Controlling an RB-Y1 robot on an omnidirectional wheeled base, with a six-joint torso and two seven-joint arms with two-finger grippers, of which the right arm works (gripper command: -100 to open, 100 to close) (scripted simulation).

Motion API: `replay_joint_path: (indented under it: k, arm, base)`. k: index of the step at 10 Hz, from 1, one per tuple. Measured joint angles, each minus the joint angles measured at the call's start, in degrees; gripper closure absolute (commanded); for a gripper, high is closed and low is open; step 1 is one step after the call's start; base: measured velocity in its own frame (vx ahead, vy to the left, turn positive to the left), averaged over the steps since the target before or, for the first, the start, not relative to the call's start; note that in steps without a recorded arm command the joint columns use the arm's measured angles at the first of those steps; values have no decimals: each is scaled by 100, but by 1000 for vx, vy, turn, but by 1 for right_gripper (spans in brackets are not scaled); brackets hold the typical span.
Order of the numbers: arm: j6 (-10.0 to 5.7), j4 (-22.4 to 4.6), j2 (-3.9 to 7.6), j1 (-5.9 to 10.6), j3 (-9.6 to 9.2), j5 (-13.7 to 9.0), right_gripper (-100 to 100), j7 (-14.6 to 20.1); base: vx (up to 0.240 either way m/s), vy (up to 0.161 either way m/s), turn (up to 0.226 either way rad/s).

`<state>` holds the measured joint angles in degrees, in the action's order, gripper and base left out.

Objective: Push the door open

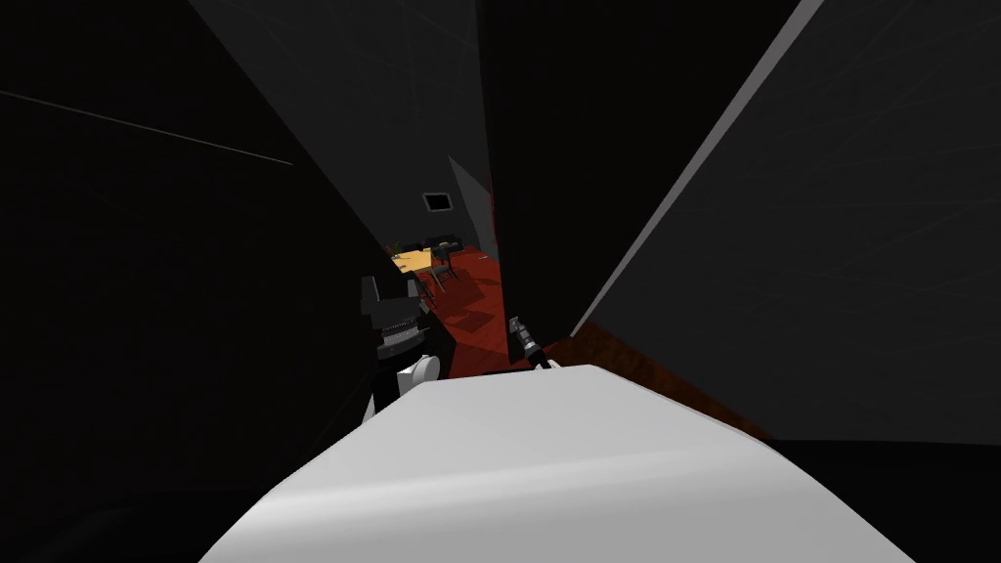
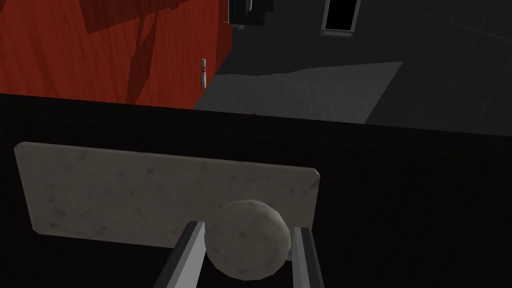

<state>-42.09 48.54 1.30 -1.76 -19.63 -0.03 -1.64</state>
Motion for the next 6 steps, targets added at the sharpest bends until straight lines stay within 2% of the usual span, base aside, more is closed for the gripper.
replay_joint_path:
  k: [1, 3, 4, 5, 6]
  arm:
    - [-49, -132, -5, 76, 73, -28, 100, -25]
    - [-98, -139, 48, 128, 233, -89, 100, -56]
    - [4, 114, 137, 16, 325, -121, 100, -68]
    - [10, 114, 148, 13, 416, -152, -100, -103]
    - [-12, 103, 172, 8, 433, -175, -100, -110]
  base:
    - [197, 87, -4]
    - [201, 79, -49]
    - [191, 66, -33]
    - [-64, 55, -81]
    - [-166, 16, -57]
